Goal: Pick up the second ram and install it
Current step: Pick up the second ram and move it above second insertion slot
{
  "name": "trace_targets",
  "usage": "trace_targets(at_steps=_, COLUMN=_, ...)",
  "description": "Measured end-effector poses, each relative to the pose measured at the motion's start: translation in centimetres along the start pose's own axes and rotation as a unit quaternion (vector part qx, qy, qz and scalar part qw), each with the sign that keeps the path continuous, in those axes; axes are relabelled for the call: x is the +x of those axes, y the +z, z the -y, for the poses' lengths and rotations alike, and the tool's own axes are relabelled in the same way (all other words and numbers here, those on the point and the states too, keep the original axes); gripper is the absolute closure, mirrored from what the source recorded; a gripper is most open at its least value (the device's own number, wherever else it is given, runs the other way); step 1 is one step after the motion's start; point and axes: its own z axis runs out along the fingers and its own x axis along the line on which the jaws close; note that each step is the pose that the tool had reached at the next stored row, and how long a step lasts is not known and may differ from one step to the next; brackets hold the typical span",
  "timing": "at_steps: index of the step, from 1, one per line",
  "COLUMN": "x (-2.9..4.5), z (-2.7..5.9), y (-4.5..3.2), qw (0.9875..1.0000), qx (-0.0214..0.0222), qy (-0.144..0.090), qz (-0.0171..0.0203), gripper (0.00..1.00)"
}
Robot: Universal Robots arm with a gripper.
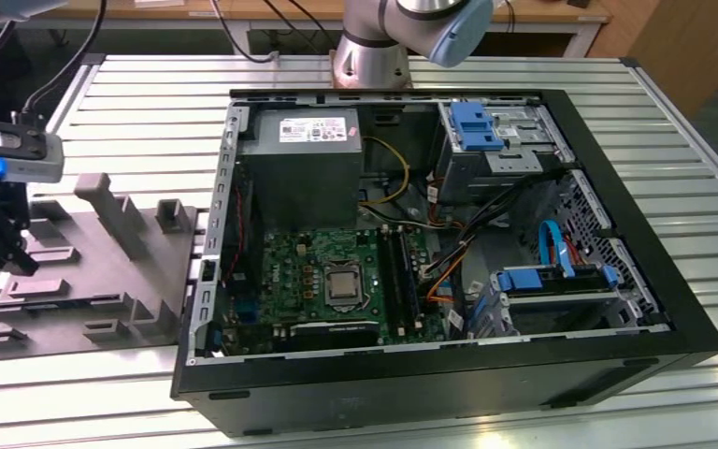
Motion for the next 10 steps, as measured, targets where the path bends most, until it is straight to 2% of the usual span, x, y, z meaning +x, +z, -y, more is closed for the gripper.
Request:
trace_targets(at_steps=4, x=0.00, z=0.00, y=0.13, qw=0.9994, qx=-0.0011, qy=-0.036, qz=-0.0015, gripper=0.90)
trace_targets(at_steps=9, x=0.01, z=0.01, y=0.27, qw=0.9967, qx=-0.0024, qy=-0.081, qz=-0.0034, gripper=0.90)
trace_targets(at_steps=10, x=0.01, z=0.01, y=0.27, qw=0.9965, qx=-0.0025, qy=-0.084, qz=-0.0036, gripper=0.90)
